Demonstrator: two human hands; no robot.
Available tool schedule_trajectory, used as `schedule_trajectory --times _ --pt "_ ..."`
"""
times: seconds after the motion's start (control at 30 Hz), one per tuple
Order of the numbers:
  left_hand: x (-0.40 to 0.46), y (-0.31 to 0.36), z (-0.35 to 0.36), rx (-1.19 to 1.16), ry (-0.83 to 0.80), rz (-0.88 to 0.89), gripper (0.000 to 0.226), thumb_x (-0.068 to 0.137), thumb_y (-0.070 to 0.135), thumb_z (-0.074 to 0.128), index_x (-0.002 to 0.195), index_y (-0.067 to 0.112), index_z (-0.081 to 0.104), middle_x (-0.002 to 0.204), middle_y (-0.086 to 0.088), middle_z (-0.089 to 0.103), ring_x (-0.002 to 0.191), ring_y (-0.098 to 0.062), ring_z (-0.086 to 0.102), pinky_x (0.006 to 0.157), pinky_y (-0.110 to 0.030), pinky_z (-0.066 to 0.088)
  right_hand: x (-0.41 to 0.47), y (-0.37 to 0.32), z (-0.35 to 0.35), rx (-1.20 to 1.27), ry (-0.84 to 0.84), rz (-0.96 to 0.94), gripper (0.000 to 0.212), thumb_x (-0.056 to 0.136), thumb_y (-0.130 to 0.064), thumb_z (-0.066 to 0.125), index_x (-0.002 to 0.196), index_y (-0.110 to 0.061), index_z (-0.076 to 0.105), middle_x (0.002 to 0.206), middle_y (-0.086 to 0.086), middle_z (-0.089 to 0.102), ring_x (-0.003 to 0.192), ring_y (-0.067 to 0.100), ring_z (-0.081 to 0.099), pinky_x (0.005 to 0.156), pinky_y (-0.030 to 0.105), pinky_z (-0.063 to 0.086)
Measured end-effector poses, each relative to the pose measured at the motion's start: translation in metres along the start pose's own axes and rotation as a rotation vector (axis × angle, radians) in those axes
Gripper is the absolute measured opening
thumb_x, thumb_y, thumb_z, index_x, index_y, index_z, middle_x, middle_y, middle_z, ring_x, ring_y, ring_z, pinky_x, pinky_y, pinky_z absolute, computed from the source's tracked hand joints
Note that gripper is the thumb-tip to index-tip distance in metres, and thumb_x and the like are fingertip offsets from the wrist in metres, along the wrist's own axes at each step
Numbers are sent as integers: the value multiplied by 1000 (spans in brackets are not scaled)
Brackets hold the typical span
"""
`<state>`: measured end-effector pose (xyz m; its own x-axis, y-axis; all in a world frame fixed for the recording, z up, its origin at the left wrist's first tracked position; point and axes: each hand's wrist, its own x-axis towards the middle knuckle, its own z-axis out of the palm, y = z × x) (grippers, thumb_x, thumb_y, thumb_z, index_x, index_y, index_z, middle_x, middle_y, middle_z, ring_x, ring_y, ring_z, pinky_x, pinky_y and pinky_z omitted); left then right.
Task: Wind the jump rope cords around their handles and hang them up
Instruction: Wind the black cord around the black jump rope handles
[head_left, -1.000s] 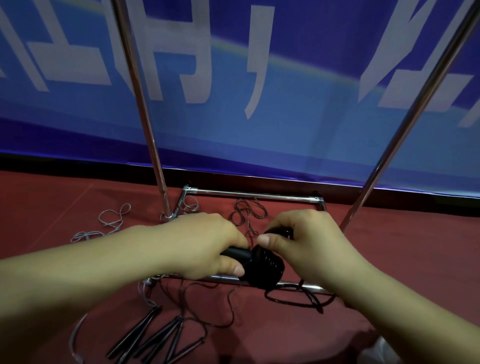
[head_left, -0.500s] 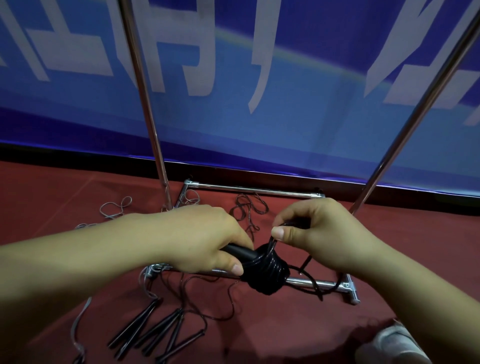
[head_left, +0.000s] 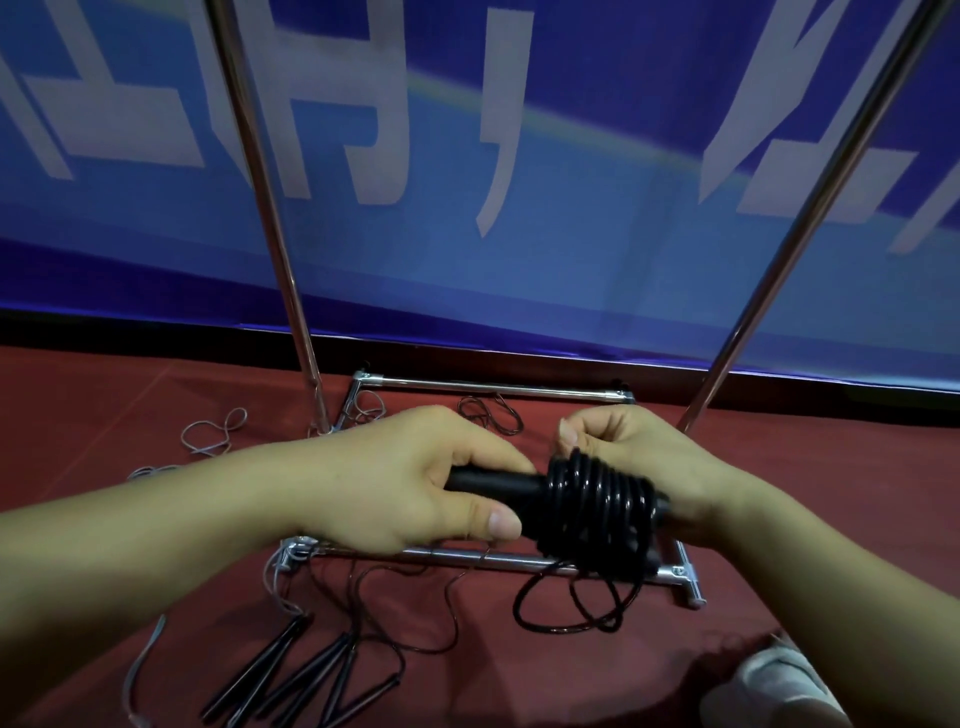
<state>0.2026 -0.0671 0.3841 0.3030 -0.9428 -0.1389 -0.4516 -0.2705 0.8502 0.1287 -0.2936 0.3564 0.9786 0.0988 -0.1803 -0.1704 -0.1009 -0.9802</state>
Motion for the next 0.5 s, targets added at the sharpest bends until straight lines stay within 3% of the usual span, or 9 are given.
schedule_trajectory --times 0.1,0.17,0.23,0.33,0.5 --pt "2 1 -1 -83 148 33 14 95 28 68 102 17 70 87 -14 72 61 -26 59 59 -32 51 -2 -2 1 -84 24 -82 24 91 -13 66 68 -12 66 62 5 55 58 15 52 54 24 43" --pt "4 5 -1 -158 257 33 10 95 25 65 93 16 63 82 -7 74 55 -12 57 54 -24 46 0 1 6 -125 103 -80 32 96 -9 59 69 -23 68 64 0 56 60 12 50 55 24 44" --pt "6 7 -1 -203 376 15 13 95 23 62 89 13 57 73 -2 72 51 -10 54 49 -22 43 4 6 12 -64 174 17 27 99 -25 55 76 -14 66 61 4 52 51 13 44 48 22 39" --pt "9 5 -3 -220 530 -52 16 98 21 59 90 7 55 59 4 66 48 -10 51 45 -25 39 7 15 23 -41 166 105 37 99 -40 50 86 -6 58 58 4 43 43 10 33 43 21 29" --pt "12 -4 -5 -283 697 -155 16 98 25 62 95 10 58 73 -3 71 51 -12 55 46 -26 41 8 15 33 -143 196 87 48 100 -44 48 87 0 59 56 0 52 48 14 40 49 29 35"
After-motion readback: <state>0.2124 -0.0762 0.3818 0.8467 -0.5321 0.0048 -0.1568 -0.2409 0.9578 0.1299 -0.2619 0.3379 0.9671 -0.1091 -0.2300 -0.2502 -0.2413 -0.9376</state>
